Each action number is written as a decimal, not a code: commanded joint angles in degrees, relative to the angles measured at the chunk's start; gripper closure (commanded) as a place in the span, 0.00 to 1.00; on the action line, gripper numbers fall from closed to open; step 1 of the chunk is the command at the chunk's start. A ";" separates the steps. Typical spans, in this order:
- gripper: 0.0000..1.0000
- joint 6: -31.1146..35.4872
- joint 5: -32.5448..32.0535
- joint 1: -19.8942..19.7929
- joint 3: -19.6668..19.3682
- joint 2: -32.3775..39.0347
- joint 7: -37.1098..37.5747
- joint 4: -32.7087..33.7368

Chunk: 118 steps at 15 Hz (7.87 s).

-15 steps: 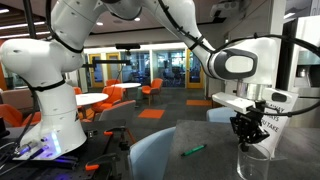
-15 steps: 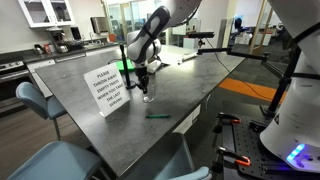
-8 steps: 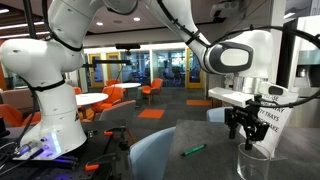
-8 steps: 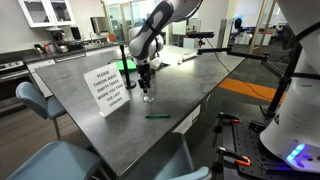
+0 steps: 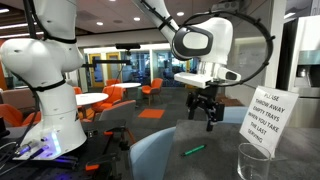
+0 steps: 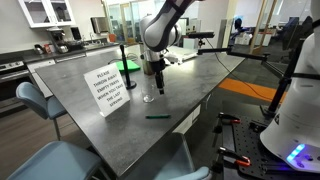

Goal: Move the cup away from you then put the pen in the cup

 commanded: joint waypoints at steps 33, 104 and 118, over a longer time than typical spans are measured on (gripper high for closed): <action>0.84 20.94 -5.91 4.82 -1.07 10.03 8.63 -8.06; 0.97 -37.90 -59.22 14.57 -4.49 39.41 8.92 47.24; 0.16 -29.81 -50.96 10.55 1.22 34.12 8.22 43.69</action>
